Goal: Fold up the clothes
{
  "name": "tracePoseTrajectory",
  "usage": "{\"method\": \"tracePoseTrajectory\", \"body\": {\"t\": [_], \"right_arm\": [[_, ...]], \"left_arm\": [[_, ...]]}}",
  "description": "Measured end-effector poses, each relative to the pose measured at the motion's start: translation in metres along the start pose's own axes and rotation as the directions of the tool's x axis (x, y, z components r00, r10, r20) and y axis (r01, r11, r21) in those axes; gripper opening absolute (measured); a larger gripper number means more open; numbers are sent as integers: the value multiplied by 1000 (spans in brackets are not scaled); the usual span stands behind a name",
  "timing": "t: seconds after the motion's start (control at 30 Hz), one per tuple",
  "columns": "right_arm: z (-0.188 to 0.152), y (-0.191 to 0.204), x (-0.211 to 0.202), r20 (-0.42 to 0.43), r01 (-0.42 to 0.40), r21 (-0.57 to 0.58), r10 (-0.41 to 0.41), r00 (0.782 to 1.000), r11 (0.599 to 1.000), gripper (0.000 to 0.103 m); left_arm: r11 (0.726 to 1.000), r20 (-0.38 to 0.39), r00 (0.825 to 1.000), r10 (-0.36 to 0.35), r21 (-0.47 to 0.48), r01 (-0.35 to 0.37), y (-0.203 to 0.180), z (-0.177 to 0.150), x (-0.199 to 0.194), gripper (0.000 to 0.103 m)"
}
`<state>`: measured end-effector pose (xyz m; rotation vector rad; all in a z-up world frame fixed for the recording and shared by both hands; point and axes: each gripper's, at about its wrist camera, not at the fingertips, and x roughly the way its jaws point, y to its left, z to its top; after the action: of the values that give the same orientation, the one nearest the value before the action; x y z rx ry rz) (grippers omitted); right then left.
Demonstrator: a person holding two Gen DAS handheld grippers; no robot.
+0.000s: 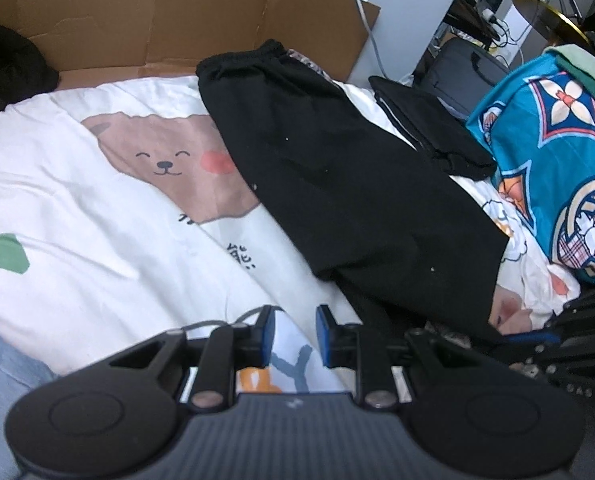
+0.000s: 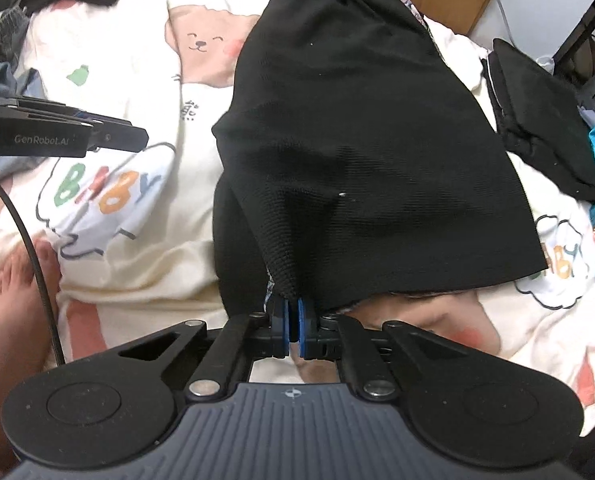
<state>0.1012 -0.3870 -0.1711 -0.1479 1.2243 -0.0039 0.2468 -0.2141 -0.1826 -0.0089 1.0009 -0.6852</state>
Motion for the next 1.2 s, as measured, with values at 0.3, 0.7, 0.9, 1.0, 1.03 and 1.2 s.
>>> {"method": "tracePoseTrajectory", "body": {"t": [0.3, 0.7, 0.9, 1.0, 1.03, 1.2], "right_arm": [[9, -11, -32, 72, 60, -39, -57, 996, 997, 2], [5, -7, -3, 18, -72, 35, 72, 997, 997, 3], [3, -13, -7, 68, -120, 73, 115, 991, 990, 3], [2, -14, -10, 81, -131, 79, 125, 989, 988, 3], [1, -15, -11, 84, -137, 82, 130, 988, 987, 3], [0, -22, -12, 92, -201, 144, 189, 978, 969, 7]], "left_arm": [[1000, -6, 1000, -10, 7, 10, -4, -2, 1, 23], [990, -69, 995, -75, 113, 83, -33, -12, 16, 23], [968, -113, 981, -155, 182, 174, -57, -16, 27, 23], [949, -123, 974, -193, 228, 217, -71, -17, 32, 23], [944, -121, 972, -200, 242, 224, -75, -17, 33, 23], [927, -110, 962, -252, 259, 272, -83, -17, 32, 23]]}}
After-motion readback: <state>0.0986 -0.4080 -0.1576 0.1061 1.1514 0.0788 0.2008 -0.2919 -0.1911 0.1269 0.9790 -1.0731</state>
